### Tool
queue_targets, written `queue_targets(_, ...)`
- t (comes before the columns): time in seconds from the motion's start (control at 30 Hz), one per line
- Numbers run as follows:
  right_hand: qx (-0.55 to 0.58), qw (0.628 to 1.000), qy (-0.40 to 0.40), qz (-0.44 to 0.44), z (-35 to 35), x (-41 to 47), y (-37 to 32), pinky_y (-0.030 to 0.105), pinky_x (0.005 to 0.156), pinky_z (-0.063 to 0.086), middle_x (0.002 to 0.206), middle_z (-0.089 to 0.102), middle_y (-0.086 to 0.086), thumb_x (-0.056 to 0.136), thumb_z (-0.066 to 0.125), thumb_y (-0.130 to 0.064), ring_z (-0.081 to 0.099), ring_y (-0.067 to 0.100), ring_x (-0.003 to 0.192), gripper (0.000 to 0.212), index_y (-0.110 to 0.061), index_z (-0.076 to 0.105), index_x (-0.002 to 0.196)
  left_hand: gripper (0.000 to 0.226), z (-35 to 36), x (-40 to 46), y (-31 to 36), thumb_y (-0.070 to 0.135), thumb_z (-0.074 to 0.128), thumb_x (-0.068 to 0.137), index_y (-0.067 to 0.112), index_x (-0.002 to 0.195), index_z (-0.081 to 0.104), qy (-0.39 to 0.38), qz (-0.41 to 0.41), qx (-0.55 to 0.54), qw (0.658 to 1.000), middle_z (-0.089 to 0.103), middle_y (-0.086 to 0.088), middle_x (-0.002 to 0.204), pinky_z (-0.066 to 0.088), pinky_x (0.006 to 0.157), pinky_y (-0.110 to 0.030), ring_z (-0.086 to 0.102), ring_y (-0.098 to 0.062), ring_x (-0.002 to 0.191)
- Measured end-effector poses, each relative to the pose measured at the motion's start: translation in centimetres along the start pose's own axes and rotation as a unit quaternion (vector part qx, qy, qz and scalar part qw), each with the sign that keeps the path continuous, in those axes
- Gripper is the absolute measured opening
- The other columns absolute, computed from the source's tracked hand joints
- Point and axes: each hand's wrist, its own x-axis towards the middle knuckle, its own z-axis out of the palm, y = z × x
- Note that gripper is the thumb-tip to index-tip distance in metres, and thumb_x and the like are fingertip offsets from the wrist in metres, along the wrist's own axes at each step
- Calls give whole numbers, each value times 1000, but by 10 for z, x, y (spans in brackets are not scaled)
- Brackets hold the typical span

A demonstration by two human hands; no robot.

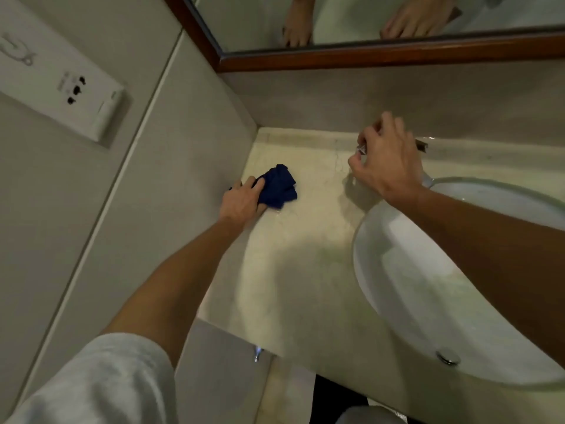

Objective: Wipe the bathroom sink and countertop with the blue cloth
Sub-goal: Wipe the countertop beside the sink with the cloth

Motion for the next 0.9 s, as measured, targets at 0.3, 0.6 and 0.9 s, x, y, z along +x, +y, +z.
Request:
queue_targets(0.3,25,999,-25,-4,-5,0,1,53,97,46,124,48,19,89,52,-38,48,39,113,44,-5,65,114,63,48,-134,3,40,54,97,12,149,33,12,-195,-182,964,57,-15,134,52,85,-47,62,-38,107)
queue_targets(0.6,3,999,-45,-6,-7,0,-1,53,99,44,128,47,20,88,50,-45,46,40,117,52,-4,66,116,62,70,-220,54,54,40,92,16,140,48,47,-390,-222,892,60,-13,109,50,71,-40,65,-37,89)
queue_targets(0.9,11,999,-47,-7,-10,-3,-1,55,101,42,133,45,21,88,49,-47,44,42,122,58,-1,64,119,48,45,-244,207,40,47,92,15,134,47,46,-467,-284,836,52,-4,106,52,63,-37,63,-27,77)
